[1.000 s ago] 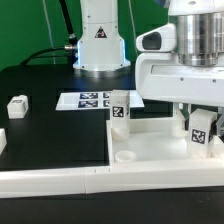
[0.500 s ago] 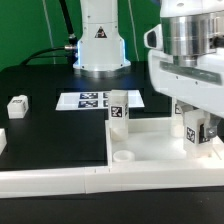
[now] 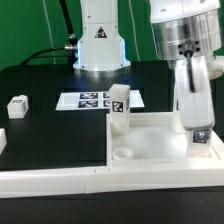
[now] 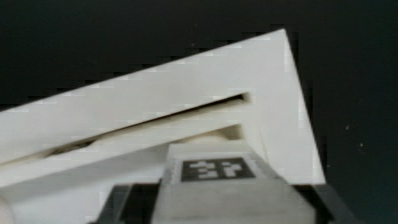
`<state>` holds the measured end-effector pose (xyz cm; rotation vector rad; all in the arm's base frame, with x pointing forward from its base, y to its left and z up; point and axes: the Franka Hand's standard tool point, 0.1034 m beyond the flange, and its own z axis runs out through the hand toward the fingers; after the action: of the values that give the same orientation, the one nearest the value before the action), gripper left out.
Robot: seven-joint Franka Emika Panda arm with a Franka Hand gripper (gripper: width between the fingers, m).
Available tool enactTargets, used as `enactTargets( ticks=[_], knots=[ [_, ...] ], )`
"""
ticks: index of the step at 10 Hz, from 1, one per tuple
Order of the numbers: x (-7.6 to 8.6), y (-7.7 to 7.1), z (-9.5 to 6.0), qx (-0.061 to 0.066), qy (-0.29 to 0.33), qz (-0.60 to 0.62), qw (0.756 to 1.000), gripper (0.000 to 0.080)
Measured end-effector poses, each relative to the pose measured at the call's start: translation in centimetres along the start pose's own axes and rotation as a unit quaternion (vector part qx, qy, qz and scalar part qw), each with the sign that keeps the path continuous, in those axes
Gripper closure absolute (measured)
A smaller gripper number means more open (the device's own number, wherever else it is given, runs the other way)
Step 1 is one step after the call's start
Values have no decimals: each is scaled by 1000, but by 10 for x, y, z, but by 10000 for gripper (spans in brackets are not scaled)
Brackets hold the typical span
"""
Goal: Assemble square table
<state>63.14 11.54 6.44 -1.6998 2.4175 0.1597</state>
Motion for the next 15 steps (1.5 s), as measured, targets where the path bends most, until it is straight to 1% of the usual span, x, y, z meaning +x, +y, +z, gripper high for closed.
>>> enactTargets(
  ticks=[2,3,4,5,6,7,8,9,11,15],
  knots=[
    [5,-1,-1,3,8,36,999,509],
    [6,-1,-1,3,10,35,999,508],
    [6,0,0,2,11,35,999,428],
    [6,0,0,2,10,35,999,293],
    [6,0,-1,3,10,33,999,293],
    [2,1,-12,6,5,19,1000,180],
    [0,2,-29,10,-3,2,1000,159],
    [1,1,-40,13,-7,-6,1000,159],
    [2,2,-35,10,-5,-7,1000,151],
    [4,2,-34,10,-3,-10,1000,151]
  ],
)
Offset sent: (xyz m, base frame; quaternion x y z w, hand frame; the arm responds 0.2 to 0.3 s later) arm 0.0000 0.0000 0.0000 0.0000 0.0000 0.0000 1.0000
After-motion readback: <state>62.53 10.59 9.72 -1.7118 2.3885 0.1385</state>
